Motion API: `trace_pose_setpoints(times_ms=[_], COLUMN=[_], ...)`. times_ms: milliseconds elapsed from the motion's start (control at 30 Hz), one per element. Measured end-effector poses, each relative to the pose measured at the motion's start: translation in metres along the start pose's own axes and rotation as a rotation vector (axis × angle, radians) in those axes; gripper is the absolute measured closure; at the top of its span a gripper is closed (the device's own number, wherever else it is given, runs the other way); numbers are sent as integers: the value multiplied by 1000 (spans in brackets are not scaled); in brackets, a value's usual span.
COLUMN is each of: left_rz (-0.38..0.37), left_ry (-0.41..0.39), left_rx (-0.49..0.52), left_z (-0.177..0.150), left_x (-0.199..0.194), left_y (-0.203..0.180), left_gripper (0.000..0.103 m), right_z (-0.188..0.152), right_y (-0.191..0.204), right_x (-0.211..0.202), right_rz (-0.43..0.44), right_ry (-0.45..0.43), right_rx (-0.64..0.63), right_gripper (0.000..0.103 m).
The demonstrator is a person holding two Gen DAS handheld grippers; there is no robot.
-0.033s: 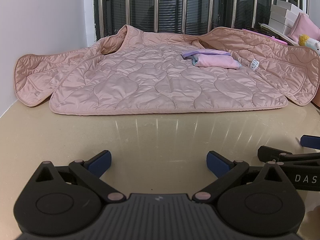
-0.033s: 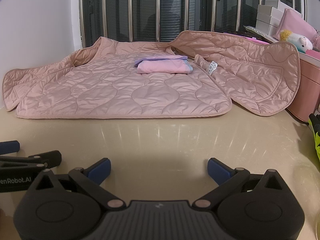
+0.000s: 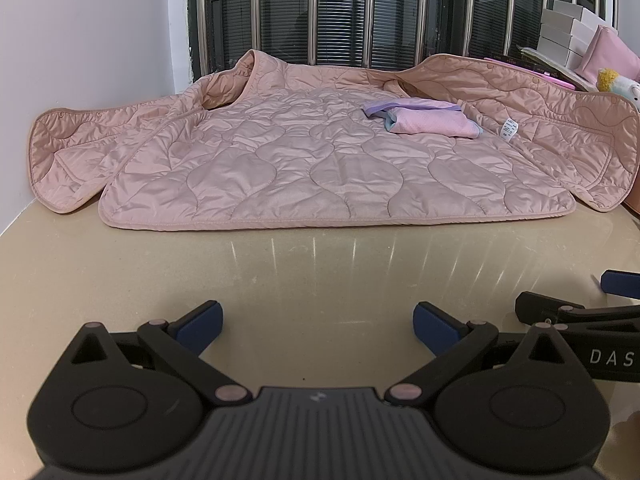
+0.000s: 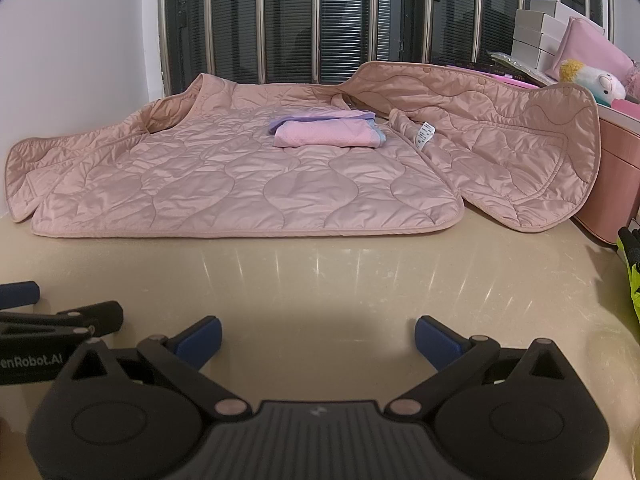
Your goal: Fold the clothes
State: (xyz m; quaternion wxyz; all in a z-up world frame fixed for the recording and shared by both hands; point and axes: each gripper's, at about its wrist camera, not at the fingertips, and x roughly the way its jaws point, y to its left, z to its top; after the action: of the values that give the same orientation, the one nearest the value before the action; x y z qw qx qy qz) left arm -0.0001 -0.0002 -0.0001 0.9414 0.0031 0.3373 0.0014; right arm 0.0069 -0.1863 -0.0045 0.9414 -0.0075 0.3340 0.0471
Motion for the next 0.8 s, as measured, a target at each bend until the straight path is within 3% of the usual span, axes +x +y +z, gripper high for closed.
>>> trace_pose_setpoints(times_ms=[800], left_rz=[3], left_ry=[2], left_rx=[-2], left_z=[-2], left_x=[0], left_y=[-2], left_gripper=[1], right_z=[0], right_y=[1], right_x=[0], right_rz=[-2], right_ry=[-1], right_rx=[1], right_gripper=[0])
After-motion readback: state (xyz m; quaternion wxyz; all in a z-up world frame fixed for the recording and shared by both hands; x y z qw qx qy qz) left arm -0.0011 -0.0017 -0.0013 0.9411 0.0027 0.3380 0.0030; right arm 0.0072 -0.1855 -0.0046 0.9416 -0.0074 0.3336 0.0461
